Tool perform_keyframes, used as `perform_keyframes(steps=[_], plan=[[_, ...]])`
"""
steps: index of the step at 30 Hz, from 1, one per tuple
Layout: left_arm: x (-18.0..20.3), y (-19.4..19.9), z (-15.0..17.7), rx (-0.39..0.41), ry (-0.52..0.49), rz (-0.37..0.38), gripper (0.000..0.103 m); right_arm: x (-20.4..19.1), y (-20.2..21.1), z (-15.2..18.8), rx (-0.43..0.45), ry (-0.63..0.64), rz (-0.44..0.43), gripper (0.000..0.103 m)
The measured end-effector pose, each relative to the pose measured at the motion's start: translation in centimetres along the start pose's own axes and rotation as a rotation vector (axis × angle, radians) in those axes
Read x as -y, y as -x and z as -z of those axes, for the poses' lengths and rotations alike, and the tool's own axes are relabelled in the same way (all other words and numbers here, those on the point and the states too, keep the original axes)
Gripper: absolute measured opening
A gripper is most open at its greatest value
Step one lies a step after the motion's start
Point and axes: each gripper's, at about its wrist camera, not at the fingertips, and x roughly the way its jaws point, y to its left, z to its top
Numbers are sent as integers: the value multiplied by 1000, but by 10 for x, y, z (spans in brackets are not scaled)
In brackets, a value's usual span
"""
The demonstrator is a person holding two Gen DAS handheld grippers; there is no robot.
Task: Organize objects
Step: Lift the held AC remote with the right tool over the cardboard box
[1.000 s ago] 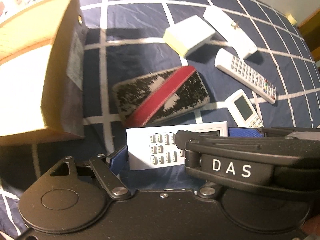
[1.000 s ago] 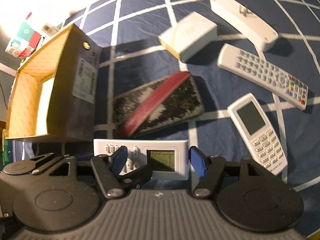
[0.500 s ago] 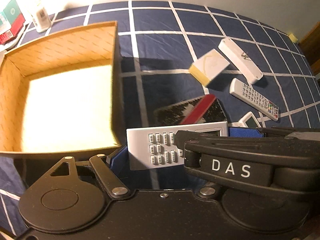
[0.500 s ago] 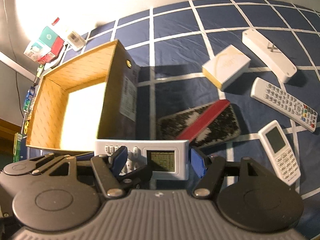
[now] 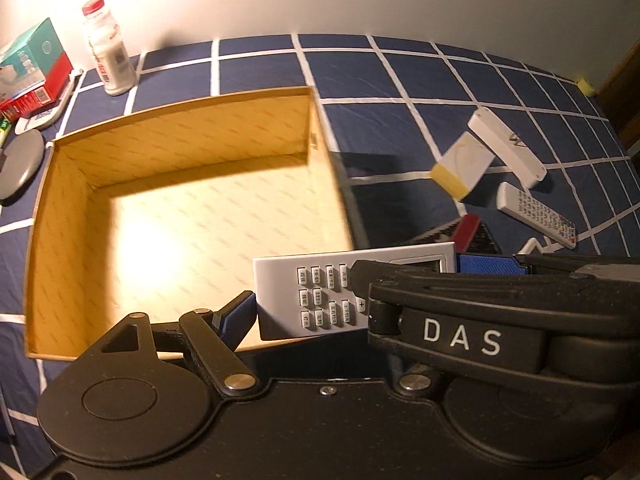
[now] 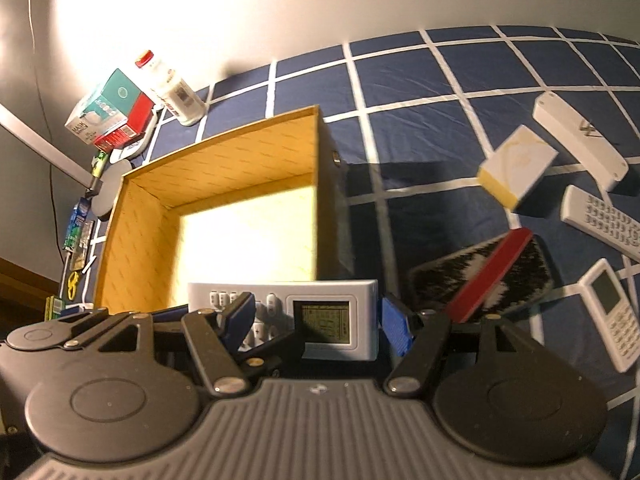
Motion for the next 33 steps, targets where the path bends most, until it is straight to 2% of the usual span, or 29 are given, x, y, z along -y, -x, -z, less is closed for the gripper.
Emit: perform_keyframes(steps=[17,25,33], plan=[[-96,7,0,17,45,3,76,-94,-41,-6,-6,47,-2,67],[-127,-14,-14,3,75,13,76,-113,-73,-24,-32,71,8,67],[-148,-53,-37,-30,92,23,76,-113,-117,-50,-68,73,17,67]])
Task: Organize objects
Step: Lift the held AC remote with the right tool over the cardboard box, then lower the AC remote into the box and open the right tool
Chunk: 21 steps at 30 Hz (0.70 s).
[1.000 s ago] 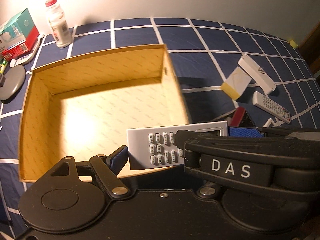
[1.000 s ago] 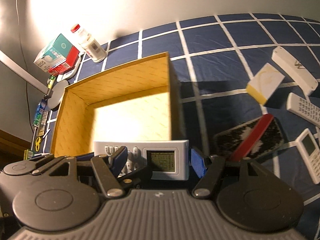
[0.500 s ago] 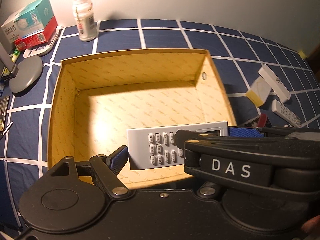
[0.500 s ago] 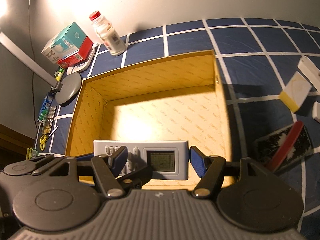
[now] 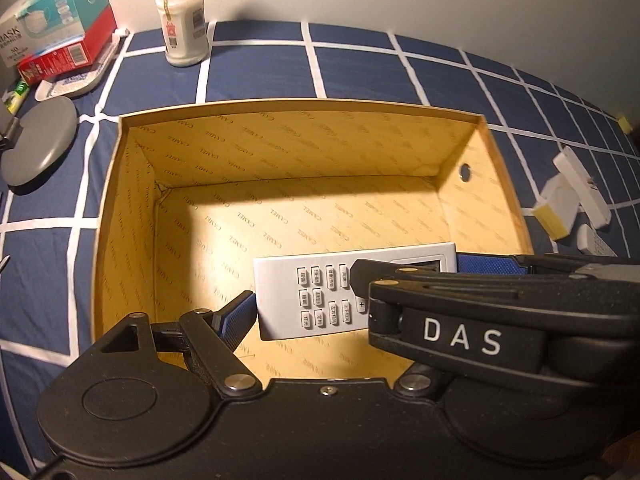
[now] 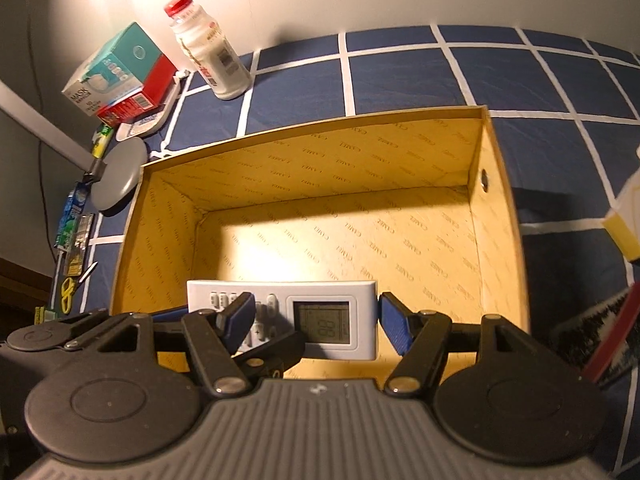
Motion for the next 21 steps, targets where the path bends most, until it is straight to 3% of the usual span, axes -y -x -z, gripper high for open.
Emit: perform_keyframes(steps=[21], plan=[[-22,-87,-54,-31,27,16,76,18,-97,-59,-39,6,14,67]])
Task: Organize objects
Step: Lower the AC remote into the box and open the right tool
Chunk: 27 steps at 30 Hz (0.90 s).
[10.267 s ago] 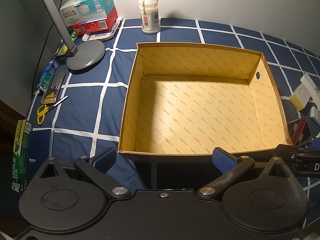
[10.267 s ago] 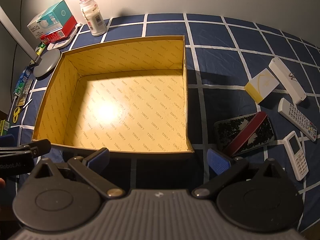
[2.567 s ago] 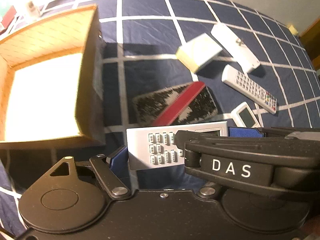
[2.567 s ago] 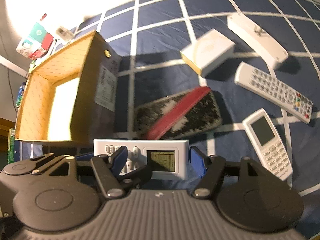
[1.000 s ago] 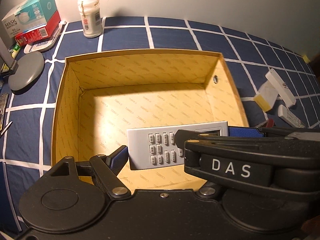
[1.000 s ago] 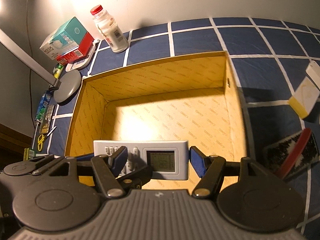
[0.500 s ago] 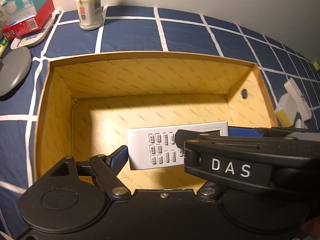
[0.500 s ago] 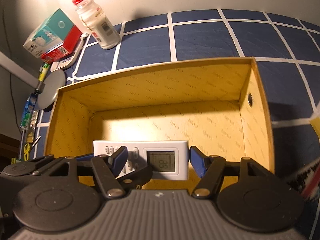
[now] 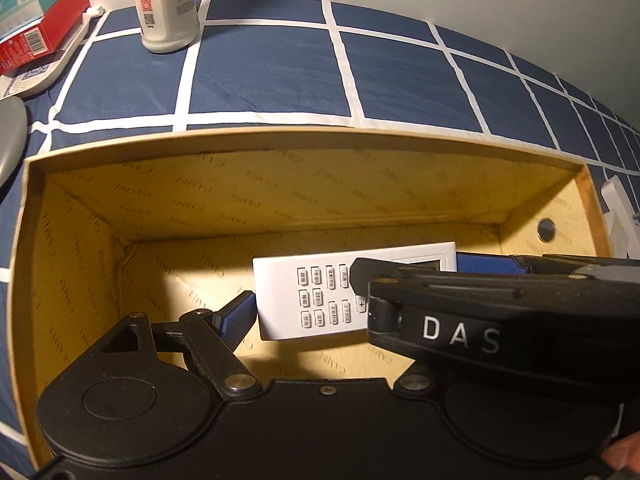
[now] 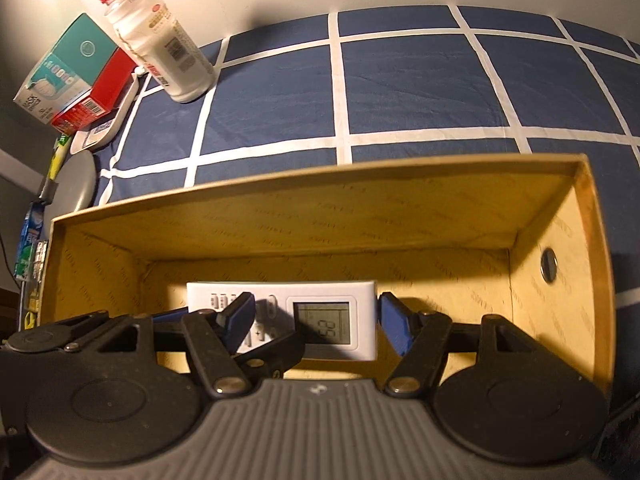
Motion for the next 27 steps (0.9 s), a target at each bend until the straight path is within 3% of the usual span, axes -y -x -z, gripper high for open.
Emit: perform_keyframes(steps=[18,27], plan=[[-13,-23,-19,-11,-1,13,76,0,-25,-18,-18,4,12,67],[-14,-27,-23,-24,-1,21,81,1,-28,-21,-30,1,5,68]])
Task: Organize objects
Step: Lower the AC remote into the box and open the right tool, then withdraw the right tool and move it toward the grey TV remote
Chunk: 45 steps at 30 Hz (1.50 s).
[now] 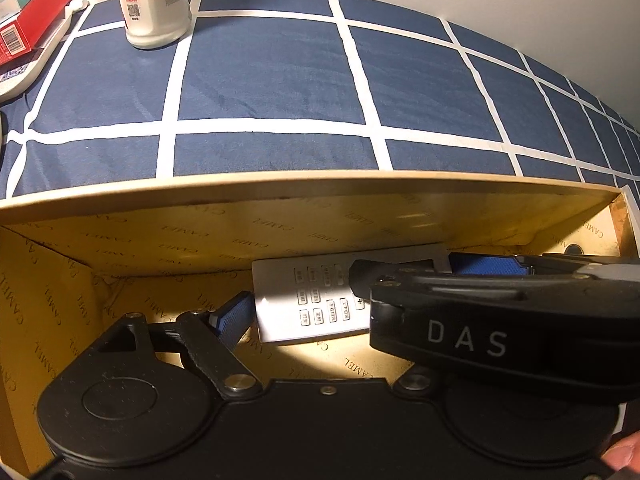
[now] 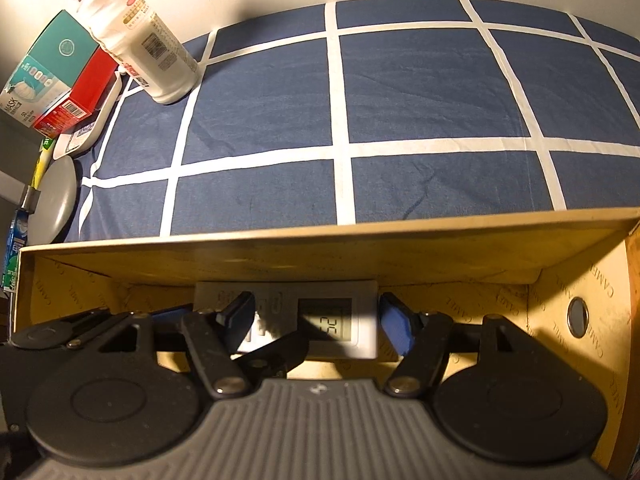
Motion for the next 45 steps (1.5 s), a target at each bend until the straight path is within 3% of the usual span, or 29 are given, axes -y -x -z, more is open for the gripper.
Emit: perform_keyframes(steps=[17,22,28,36,45], plan=[[6,34,17,3,40,-18,88,-3,36,14,18,-10,5,69],[10,57,27,26,40,-29,96,-6,58,24,42,-15,5,71],[19,85,44,64,29,-43,103,-10,88,40,84,-23,4,85],[32,122,73,106,24,-44,103,-6,136,68,144,-38,4,103],[59,152,103,134,0,-58,103,7,176,105,182,-48,33,103]])
